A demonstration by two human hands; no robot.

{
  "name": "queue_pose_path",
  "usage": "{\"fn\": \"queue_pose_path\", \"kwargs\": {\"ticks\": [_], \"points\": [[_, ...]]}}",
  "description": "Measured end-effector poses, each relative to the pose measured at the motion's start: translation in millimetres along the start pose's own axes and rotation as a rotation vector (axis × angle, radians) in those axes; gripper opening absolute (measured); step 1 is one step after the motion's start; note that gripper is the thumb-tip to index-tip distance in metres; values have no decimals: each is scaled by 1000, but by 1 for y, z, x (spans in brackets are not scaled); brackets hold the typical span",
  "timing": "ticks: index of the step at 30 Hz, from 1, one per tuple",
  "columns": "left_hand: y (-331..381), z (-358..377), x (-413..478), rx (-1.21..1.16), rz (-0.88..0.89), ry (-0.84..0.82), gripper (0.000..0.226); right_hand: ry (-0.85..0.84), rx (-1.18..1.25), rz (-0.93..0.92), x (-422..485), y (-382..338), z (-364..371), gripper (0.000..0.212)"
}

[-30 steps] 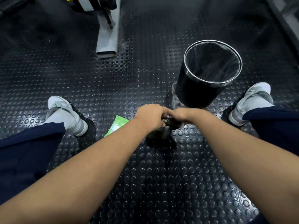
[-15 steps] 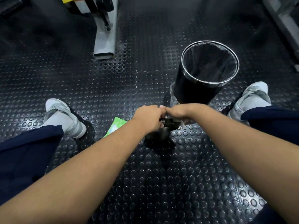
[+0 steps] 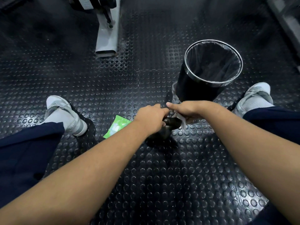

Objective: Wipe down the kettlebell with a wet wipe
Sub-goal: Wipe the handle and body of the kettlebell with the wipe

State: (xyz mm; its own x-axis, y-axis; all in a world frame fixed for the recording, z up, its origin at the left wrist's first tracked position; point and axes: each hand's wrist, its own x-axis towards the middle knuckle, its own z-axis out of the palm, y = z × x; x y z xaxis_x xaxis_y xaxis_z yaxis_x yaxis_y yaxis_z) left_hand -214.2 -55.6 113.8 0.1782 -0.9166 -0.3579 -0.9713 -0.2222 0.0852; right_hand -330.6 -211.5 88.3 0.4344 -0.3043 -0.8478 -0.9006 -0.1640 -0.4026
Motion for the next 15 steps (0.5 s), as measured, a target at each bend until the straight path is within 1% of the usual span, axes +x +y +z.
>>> {"fn": "queue_pose_path", "kwargs": {"ticks": [4,7,8,10,12,15], "points": [[1,0,1,-4,7,4,38,117,-102,-56,5,-8,19,70],[0,-1,2,-21,-3,-6,35,150,-95,-78,20,-2,32,57],[-1,-1,2,-23,-1,-9,35,140,-72,-72,21,0,33,57],[-1,-1,2,-32,2,-14,38,129,-33,-65,20,2,34,69],[-2,-2,2,-30,5,-21,39,142,-74,-56,12,3,31,81],[-4,-3,4,-19,9,-41,37,147,-142,-28,-3,0,17,88]]}}
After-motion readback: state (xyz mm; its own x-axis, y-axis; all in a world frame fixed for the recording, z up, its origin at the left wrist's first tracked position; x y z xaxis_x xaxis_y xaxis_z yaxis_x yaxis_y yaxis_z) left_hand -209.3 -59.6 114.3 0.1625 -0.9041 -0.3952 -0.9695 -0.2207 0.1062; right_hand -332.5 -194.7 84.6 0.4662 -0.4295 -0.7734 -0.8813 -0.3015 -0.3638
